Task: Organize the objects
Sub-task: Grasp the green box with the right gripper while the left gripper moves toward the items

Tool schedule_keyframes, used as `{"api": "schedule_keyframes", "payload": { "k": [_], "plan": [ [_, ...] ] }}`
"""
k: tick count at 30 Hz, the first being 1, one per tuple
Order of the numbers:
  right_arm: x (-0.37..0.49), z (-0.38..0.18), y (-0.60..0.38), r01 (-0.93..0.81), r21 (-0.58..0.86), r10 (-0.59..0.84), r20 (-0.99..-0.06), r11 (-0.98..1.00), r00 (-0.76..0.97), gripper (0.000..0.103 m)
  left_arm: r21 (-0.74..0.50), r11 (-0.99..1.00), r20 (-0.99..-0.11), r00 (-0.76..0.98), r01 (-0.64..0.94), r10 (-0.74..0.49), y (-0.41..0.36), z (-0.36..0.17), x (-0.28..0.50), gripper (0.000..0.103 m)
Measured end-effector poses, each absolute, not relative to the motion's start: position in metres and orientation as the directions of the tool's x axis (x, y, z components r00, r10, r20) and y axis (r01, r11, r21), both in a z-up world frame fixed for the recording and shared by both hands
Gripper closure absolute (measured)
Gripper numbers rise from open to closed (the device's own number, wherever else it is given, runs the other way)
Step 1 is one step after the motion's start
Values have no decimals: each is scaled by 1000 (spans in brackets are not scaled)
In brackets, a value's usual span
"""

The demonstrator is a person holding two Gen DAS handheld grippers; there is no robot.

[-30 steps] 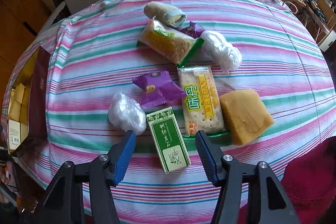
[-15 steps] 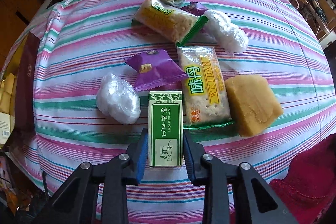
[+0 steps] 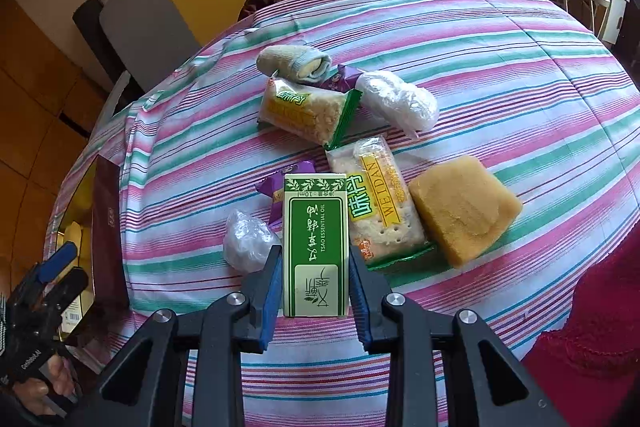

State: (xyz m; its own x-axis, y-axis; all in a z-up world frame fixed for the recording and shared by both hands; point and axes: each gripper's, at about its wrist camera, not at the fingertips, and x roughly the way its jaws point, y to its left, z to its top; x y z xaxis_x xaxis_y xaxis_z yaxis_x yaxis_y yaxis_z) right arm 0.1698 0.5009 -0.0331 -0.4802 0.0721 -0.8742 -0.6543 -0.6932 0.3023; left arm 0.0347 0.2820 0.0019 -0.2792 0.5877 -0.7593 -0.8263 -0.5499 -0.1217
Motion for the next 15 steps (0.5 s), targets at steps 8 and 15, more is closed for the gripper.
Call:
{"api": "schedule_keyframes", "payload": {
  "k": [8, 15],
  "plan": [
    [177, -34, 508, -675, 306, 77, -877, -671, -475, 73, -118, -496, -798, -215, -860, 563, 319, -20, 49, 37],
    [182, -30, 509, -667, 344, 77, -853, -661, -516, 73, -137, -474, -822, -168, -870, 545, 346, -36, 54, 37]
  ]
}}
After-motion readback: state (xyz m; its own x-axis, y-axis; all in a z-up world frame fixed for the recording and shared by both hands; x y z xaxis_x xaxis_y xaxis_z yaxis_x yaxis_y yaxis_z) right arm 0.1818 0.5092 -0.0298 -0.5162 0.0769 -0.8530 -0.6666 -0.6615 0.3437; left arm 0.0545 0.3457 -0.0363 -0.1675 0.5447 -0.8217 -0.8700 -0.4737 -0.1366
